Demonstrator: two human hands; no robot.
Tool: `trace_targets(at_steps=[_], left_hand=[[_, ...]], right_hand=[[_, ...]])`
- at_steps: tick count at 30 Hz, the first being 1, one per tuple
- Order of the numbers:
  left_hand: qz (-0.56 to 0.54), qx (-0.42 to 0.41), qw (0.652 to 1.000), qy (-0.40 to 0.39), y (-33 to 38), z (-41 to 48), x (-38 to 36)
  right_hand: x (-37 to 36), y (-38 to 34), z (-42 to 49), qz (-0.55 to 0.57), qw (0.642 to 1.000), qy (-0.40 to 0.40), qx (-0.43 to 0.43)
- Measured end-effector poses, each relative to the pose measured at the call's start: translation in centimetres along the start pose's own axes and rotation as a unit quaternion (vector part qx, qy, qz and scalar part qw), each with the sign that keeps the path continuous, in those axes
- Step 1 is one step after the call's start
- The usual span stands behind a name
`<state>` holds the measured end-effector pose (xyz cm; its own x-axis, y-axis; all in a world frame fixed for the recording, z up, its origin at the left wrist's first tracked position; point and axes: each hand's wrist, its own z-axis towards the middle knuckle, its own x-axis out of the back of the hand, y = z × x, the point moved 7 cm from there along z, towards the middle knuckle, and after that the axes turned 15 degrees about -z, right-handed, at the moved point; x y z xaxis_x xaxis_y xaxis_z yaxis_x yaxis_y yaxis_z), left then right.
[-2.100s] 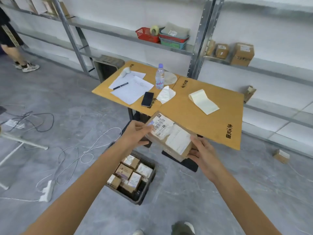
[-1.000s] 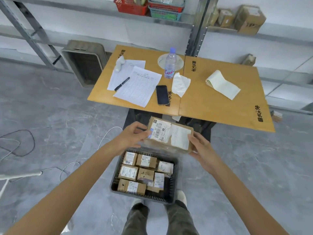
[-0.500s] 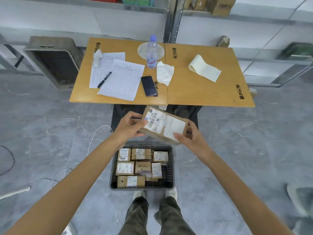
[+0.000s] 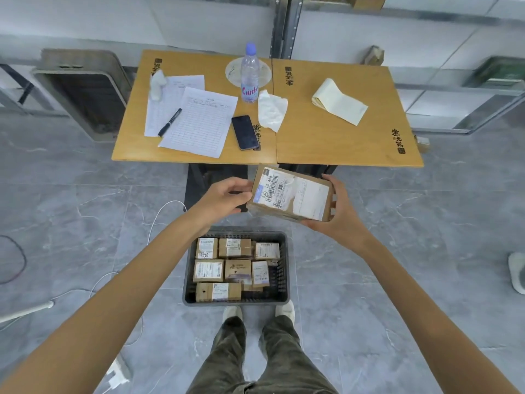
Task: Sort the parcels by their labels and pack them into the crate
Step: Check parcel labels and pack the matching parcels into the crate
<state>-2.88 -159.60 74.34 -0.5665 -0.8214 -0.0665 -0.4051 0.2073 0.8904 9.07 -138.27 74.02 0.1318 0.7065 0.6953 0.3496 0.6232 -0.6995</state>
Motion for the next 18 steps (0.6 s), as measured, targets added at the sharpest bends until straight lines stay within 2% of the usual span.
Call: trace_targets(at_steps=[11,18], left_hand=[[0.062,-0.031,0.997,-0.042,1.1,-1.9,-0.5],[0.065,-0.043,0.997,-0.005,1.8,-2.3,0.1]], right_hand=[[0.7,-0.1,-1.0,-0.019,1.0,0.008,0.003],[1.8,-1.4,-1.0,0.009,0.999,0.033,-0.001]])
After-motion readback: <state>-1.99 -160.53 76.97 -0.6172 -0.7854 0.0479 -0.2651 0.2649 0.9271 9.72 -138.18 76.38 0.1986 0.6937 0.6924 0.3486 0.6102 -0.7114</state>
